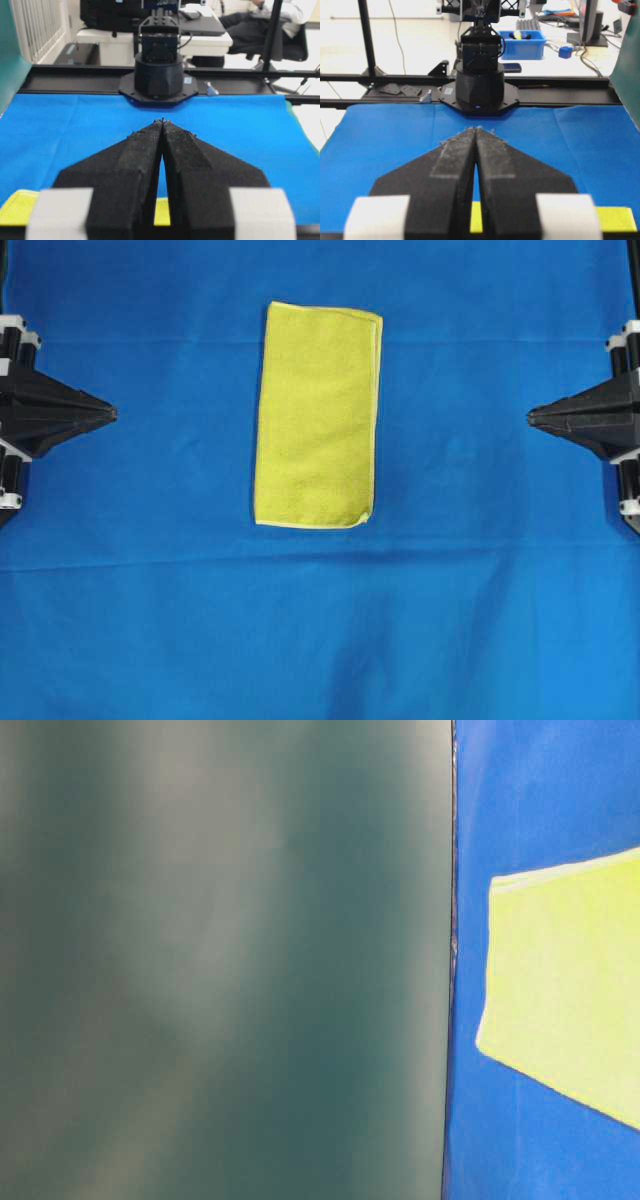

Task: Fold a vertical towel.
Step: 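Move both grippers to the top corners of the yellow towel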

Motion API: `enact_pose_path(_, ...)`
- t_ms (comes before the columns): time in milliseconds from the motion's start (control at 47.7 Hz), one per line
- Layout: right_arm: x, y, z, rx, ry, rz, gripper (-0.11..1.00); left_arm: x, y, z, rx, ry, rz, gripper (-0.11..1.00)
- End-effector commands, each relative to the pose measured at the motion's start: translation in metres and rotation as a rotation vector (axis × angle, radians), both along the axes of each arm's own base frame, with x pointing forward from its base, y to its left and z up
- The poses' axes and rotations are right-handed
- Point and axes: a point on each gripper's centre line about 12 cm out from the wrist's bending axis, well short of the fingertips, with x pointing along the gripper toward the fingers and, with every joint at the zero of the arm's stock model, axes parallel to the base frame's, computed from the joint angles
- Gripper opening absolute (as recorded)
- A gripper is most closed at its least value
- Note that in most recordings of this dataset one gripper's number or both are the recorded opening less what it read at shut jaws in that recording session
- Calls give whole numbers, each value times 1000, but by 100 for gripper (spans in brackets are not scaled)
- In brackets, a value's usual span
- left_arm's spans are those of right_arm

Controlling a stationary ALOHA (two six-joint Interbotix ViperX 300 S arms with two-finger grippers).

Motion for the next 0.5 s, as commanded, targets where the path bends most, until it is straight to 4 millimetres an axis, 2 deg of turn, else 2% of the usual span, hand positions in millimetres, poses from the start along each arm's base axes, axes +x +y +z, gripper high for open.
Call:
enact_pose_path(0,4,-2,7,12,-11,-8,0,8,1,6,-42,-5,5,0)
enact_pose_path(231,27,-21,-4,48,110,-93,0,35,16,-15,-54,101,75,0)
enact_pose_path(483,64,-63,-36,92,296,-237,0,68,61,-50,-131,252,234,0)
